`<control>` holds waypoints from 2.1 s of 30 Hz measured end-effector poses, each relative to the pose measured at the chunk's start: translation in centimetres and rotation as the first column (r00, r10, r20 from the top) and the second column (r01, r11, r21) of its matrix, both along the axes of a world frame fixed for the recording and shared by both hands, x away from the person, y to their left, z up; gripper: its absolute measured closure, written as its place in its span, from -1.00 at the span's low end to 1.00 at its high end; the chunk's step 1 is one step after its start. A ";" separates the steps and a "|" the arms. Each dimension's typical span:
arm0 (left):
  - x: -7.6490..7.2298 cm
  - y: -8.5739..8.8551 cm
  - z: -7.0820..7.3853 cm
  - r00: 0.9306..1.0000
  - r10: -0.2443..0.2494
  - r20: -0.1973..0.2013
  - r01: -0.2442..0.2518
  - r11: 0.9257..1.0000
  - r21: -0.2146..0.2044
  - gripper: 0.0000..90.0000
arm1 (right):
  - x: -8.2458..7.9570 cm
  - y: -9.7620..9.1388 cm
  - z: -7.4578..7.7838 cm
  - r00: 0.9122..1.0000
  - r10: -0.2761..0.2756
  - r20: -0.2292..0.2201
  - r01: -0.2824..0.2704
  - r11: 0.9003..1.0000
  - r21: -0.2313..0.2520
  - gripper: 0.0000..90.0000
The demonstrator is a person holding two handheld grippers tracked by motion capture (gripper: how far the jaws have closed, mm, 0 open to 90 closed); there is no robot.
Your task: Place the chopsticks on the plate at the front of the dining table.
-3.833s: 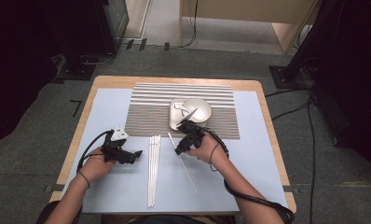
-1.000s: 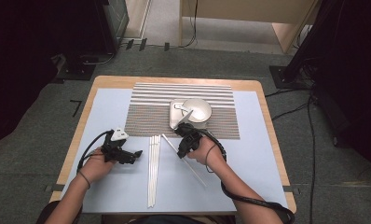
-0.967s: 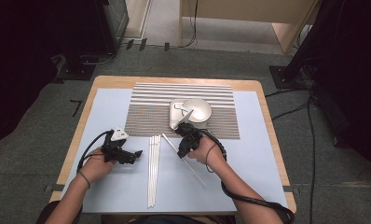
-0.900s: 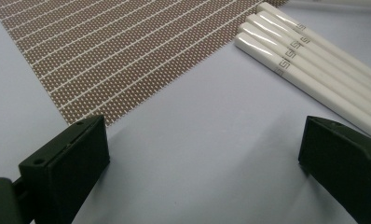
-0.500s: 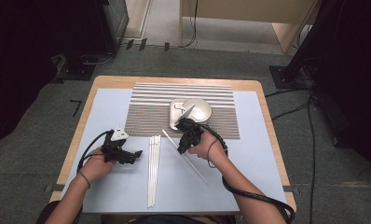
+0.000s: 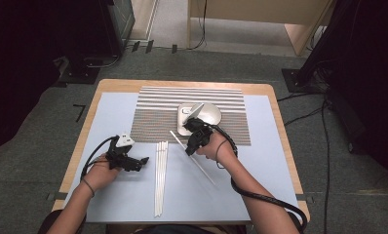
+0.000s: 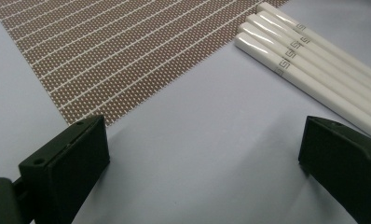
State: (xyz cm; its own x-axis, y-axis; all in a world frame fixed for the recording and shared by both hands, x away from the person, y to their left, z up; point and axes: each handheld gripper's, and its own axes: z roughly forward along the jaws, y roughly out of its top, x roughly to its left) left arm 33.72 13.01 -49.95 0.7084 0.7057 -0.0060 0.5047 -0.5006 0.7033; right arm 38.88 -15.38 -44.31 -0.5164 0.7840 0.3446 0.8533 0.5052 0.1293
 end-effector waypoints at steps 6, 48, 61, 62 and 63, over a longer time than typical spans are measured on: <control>0.0 0.0 0.0 1.000 0.000 0.000 0.000 1.000 0.000 -0.98 | 0.8 0.3 -0.3 1.000 -0.007 -0.016 0.007 1.000 0.001 0.90; 0.0 0.0 0.0 1.000 0.001 -0.001 -0.001 1.000 -0.002 -0.98 | 4.2 0.7 1.6 1.000 -0.024 -0.015 0.024 1.000 -0.006 0.90; 0.0 0.0 0.0 1.000 0.004 0.000 -0.004 1.000 -0.008 -0.98 | 5.7 0.6 1.7 0.998 -0.054 -0.008 0.054 0.998 -0.008 0.90; 0.0 0.0 0.0 1.000 0.004 0.000 -0.004 1.000 -0.008 -0.98 | 5.8 0.6 1.7 0.998 -0.056 -0.008 0.056 0.998 -0.009 0.90; 0.0 0.0 0.0 1.000 0.004 0.000 -0.004 1.000 -0.008 -0.98 | 5.9 0.6 1.7 0.998 -0.060 -0.004 0.059 0.998 -0.011 0.90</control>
State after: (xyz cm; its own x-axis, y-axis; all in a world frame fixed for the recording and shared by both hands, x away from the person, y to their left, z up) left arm 33.72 12.97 -49.98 0.7055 0.7086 -0.0118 0.5070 -0.4930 0.7070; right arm 44.76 -14.74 -42.59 -0.4671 0.8168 0.3386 0.8824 0.4548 0.1202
